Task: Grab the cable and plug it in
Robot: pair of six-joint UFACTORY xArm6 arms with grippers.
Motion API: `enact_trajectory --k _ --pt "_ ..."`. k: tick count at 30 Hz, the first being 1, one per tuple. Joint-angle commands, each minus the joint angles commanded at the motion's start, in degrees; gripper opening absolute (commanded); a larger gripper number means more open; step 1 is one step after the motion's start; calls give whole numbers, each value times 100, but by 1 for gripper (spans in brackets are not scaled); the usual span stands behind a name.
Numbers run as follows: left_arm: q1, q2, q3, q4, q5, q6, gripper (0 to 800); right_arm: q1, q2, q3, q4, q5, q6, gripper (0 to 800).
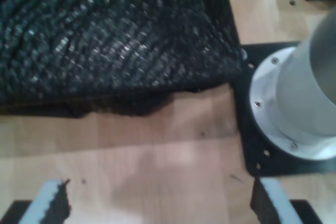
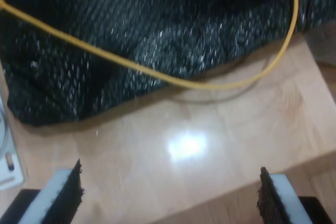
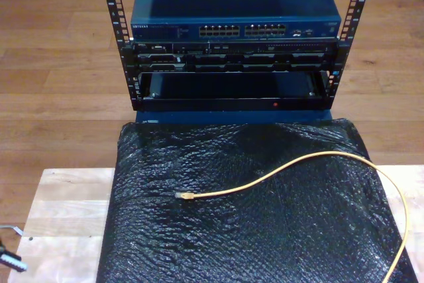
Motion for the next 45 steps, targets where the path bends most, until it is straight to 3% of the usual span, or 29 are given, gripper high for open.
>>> enact_trajectory --k 8,16,45 --pt "-360 -26 0 -255 44 -536 800 563 0 -141 264 -9 413 797" --pt "-369 -35 0 -510 35 -607 800 1002 -97 -141 624 -26 703 797" --pt "-738 18 193 -774 -237 -1073 800 4299 -132 -44 563 -2031 2752 797"
